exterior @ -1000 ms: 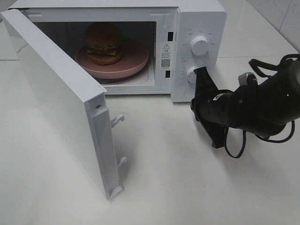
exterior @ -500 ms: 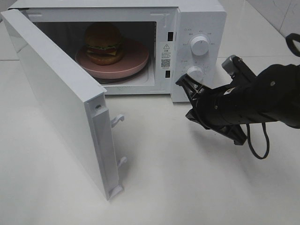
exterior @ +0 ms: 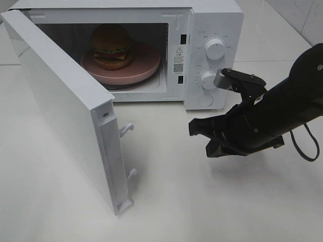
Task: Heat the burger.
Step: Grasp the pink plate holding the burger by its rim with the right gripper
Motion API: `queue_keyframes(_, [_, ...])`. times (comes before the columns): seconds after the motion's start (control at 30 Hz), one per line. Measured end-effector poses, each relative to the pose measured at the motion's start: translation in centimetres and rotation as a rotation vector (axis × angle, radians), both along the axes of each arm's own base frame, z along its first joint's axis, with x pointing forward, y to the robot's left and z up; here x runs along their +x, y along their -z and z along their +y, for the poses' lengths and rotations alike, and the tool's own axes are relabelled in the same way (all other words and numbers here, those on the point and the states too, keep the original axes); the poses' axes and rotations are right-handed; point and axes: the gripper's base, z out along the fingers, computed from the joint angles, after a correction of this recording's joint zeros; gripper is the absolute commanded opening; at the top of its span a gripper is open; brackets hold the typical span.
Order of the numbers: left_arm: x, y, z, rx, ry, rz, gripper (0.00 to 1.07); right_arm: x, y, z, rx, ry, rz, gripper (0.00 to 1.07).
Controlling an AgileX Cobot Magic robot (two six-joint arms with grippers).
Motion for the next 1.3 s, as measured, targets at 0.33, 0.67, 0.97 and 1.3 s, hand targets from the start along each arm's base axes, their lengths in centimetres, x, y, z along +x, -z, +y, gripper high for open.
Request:
queue_keyframes(0.33, [0.0,0.0,0.0,0.0,0.0,0.0,0.98,-0.1,-1.1,-1.0,-0.253,-0.338,0.054,0.06])
queue_keyframes(0.67, [0.0,0.0,0.0,0.0,0.0,0.0,0.98,1.1,-3.7,-0.9,-0.397,-0.788,-0.01,0.07])
queue_keyframes(0.97, [0.0,0.0,0.0,0.0,0.0,0.0,0.98,2.9,-5.4,-0.7,-0.562,-1.302,-0.249,0.18])
queue_keyframes(1.3, [0.0,0.0,0.0,0.0,0.0,0.0,0.98,4.3,-5.9,-0.8,-0.74,-1.493,-0.411,0.55])
